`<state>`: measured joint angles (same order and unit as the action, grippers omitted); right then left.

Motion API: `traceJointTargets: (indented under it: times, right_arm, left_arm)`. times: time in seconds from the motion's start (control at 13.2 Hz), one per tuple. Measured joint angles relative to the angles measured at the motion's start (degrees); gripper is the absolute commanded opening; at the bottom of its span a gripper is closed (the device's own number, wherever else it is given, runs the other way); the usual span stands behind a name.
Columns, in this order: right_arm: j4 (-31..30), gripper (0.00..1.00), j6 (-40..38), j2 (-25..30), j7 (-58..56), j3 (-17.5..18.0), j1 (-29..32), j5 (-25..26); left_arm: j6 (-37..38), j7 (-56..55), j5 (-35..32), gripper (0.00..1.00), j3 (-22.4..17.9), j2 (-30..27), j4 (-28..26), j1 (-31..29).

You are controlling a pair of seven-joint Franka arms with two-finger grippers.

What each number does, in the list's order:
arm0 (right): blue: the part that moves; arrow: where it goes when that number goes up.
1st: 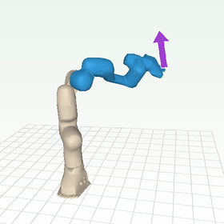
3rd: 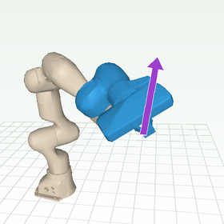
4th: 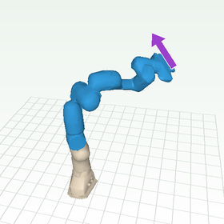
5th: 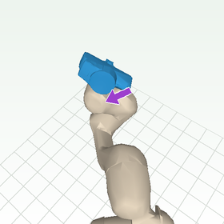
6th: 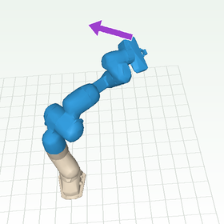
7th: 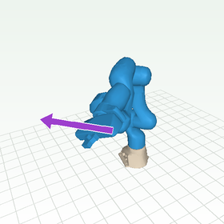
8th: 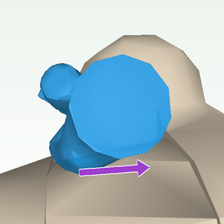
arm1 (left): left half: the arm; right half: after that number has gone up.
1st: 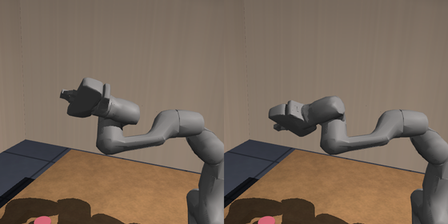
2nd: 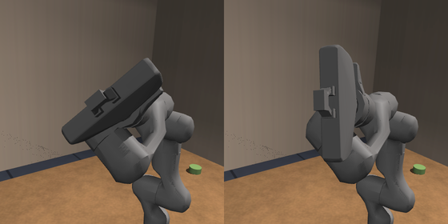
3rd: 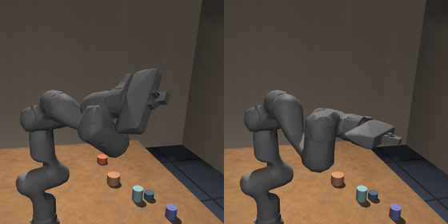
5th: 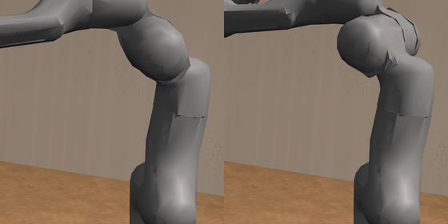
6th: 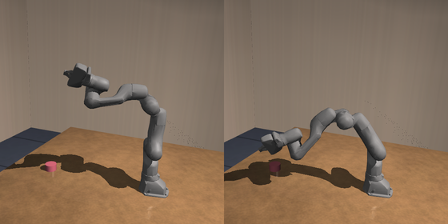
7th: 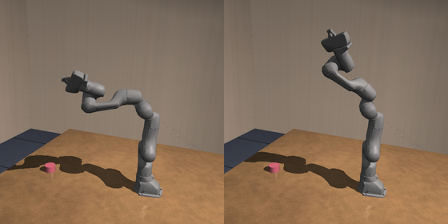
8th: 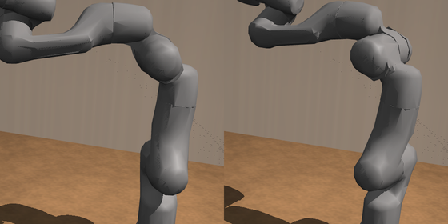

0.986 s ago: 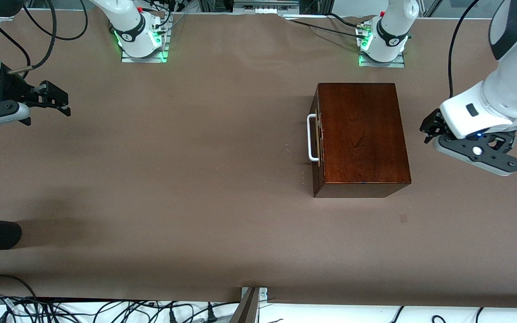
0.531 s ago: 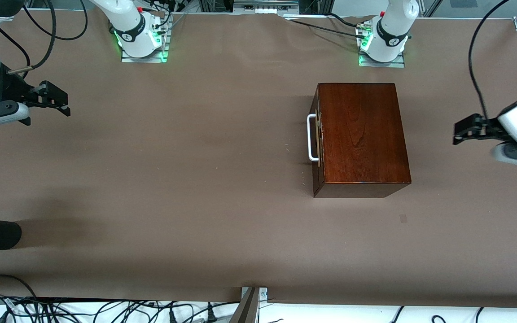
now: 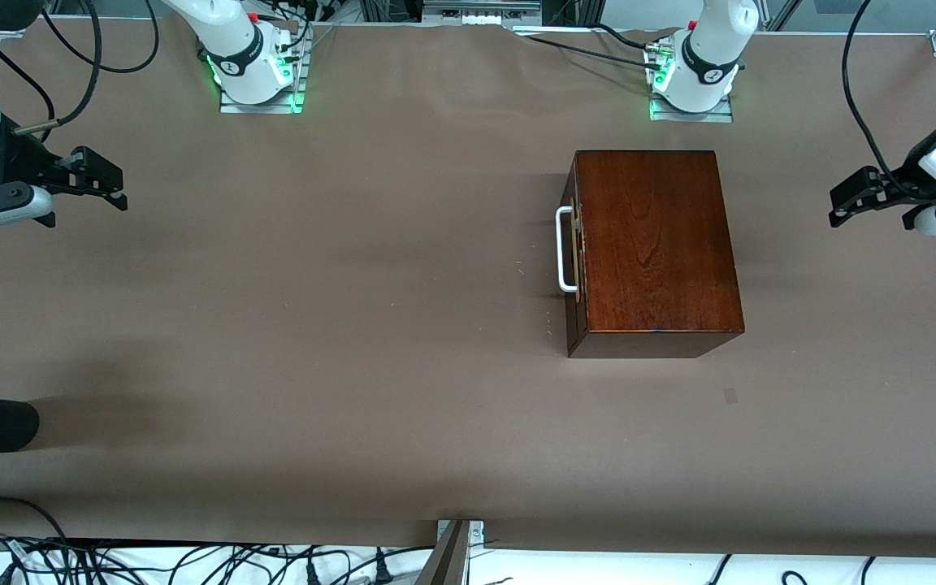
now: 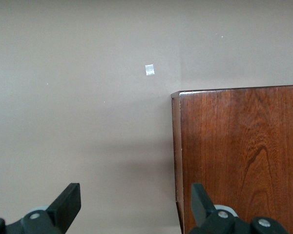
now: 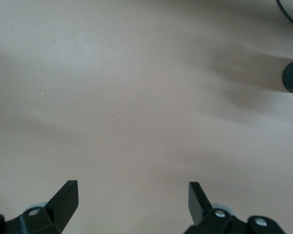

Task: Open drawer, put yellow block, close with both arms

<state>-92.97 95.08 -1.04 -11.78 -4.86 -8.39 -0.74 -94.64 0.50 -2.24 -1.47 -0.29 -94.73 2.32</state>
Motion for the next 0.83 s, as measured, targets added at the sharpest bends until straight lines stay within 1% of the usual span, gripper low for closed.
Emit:
traceJointTargets:
  times: [0.83]
  right_arm:
    - [0.00, 1.00, 0.00, 0.00, 0.11, 0.00, 0.00, 0.00]
  left_arm:
    - [-0.31, -0.26, 0.49, 1.00, 0.00, -0.06, -0.69, 0.55]
